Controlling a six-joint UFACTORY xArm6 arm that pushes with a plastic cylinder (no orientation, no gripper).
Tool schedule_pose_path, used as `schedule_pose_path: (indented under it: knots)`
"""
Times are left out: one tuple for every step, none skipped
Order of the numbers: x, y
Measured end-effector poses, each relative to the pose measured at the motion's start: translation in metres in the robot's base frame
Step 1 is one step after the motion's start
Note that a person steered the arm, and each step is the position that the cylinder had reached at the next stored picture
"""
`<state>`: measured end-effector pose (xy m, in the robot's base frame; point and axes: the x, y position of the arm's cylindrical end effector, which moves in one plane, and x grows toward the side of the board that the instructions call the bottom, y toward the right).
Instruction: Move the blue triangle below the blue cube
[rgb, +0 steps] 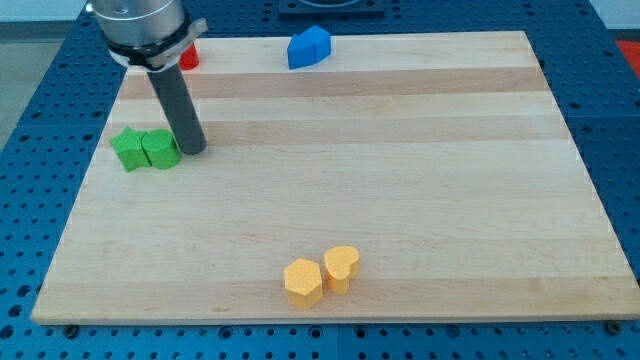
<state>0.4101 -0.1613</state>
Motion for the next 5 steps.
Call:
schedule_pose_path:
  knots:
    - [-0.013,0.081]
    - [-0.027,0.13]
    - [-0.009,0.077]
    - [-0.012,0.024]
    - [-0.06,0.014]
